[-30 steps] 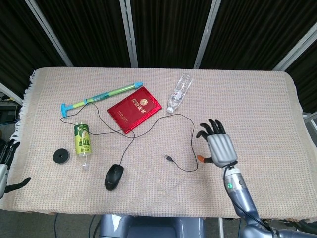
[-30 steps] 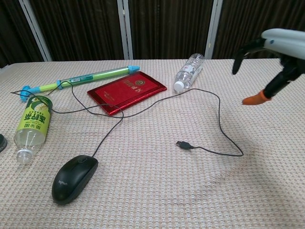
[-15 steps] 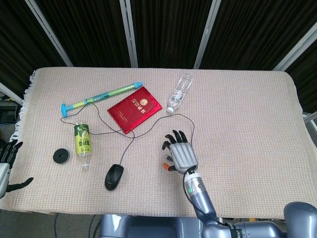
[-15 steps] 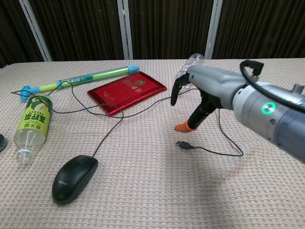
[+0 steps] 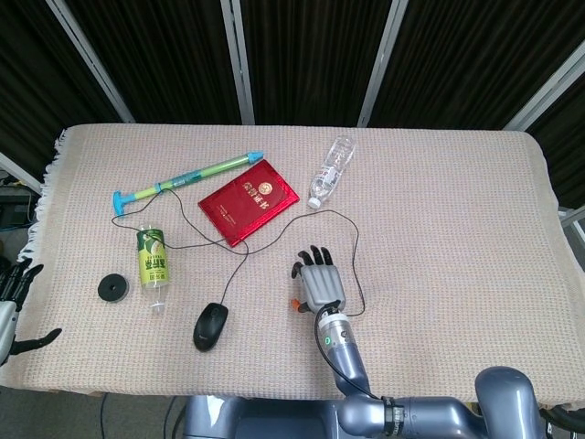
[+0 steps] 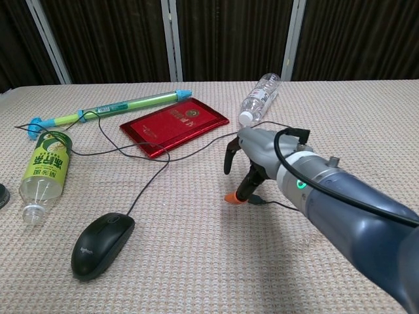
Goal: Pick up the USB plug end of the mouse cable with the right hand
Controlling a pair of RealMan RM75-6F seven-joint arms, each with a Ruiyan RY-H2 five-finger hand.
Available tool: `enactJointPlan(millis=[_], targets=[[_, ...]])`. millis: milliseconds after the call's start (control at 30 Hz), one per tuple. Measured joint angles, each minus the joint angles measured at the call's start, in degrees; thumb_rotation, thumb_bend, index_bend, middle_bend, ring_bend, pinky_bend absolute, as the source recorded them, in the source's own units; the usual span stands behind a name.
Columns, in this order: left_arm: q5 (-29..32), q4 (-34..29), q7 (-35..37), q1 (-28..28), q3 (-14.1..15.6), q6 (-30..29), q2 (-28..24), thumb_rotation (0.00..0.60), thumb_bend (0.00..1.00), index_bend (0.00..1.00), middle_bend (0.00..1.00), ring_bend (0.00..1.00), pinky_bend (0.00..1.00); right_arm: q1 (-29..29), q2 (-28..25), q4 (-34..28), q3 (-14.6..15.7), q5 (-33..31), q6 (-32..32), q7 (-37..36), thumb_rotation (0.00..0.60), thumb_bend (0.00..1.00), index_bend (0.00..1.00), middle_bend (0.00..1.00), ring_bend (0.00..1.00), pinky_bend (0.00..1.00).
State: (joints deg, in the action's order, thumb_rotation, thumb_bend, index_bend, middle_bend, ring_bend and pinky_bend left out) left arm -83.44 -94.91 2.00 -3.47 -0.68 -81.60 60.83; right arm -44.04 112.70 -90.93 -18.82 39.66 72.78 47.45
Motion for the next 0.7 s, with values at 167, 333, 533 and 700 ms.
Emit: enactJointPlan(millis=[167,333,533,700], targets=[[0.32,-0.16,0.66,-0.07,-0.02,0.35,-0.22,0.6,0.12,0.09,0.0,0.0,0.0,-0.81,1.92,4.23,-0.17,-0.76,-1.06,-0.86,0.6,0.2,0.45,0.16,0.0,0.07],[0.39,-0.39,1.07,-0.22,0.12,0.91,-0.5,0.6,0.12,0.09,0.0,0.0,0.0,-0.96,2.83,7.69,0.14,-1.33,-1.71,-1.24,0.6,0.2,0.45,0.16,0.0,0.06],[0.09,-0.58,1.56,-0.28,0.22,0.93,-0.56,0.6,0.12,0.1,0.0,0.0,0.0,-0.6,2.93,10.39,-0.01,-2.1,-2.08,-1.72,0.6,0.21,0.47,0.17,0.0,0.06],[0.18,-0.87,1.94,-0.39,0.24,1.19,-0.67,0.6,0.12,0.1,0.0,0.0,0.0,-0.08,2.22,10.34,-0.05,-1.95,-1.83,-1.97,0.6,0.22,0.49,0.18,0.0,0.06]])
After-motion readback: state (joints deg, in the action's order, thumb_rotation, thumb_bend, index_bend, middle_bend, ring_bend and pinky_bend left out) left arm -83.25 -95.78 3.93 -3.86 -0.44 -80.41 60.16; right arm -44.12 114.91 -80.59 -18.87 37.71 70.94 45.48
